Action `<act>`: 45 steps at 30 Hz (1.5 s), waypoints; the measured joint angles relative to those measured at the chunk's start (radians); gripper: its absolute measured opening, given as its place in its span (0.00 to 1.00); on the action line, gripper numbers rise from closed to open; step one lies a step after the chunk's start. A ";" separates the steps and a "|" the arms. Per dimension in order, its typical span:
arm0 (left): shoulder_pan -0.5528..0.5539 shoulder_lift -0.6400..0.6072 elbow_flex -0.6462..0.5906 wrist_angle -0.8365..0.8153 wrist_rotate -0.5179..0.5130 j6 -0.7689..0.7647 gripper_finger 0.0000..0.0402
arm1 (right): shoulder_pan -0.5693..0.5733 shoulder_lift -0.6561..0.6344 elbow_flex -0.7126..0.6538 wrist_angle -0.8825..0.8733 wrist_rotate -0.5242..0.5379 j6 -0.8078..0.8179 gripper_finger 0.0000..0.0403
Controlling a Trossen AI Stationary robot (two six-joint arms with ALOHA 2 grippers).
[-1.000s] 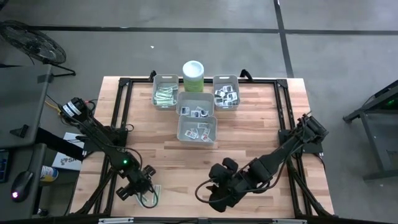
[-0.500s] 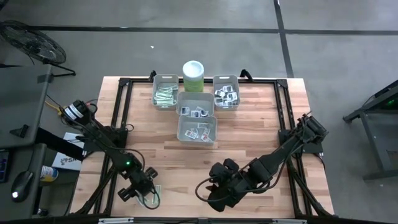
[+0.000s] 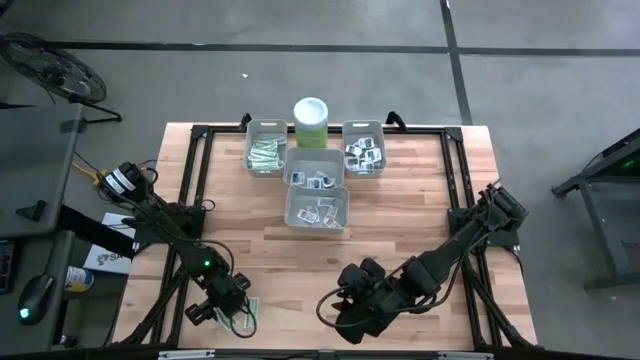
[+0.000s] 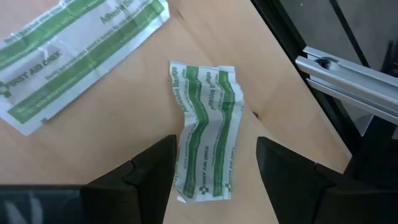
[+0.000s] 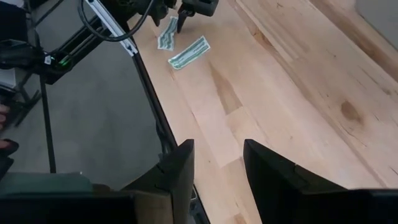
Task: Pick & Place First Aid Supplies
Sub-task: Put the left bandage pack into the left bin
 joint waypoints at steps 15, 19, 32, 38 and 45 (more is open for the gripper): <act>0.000 0.001 -0.005 -0.012 -0.032 0.001 0.36 | 0.007 0.000 0.000 0.003 0.000 0.023 0.33; 0.000 0.001 -0.005 -0.013 -0.048 0.001 0.30 | 0.009 0.000 0.000 0.003 0.000 0.023 0.33; -0.001 0.005 -0.005 -0.012 -0.061 0.003 0.27 | 0.009 0.000 0.000 0.003 0.000 0.026 0.33; -0.007 0.052 -0.003 -0.016 -0.057 0.003 0.27 | 0.009 0.000 0.000 0.003 0.000 0.026 0.33; -0.008 0.066 -0.003 -0.002 -0.076 0.003 0.17 | 0.009 0.000 0.000 0.002 -0.003 0.033 0.33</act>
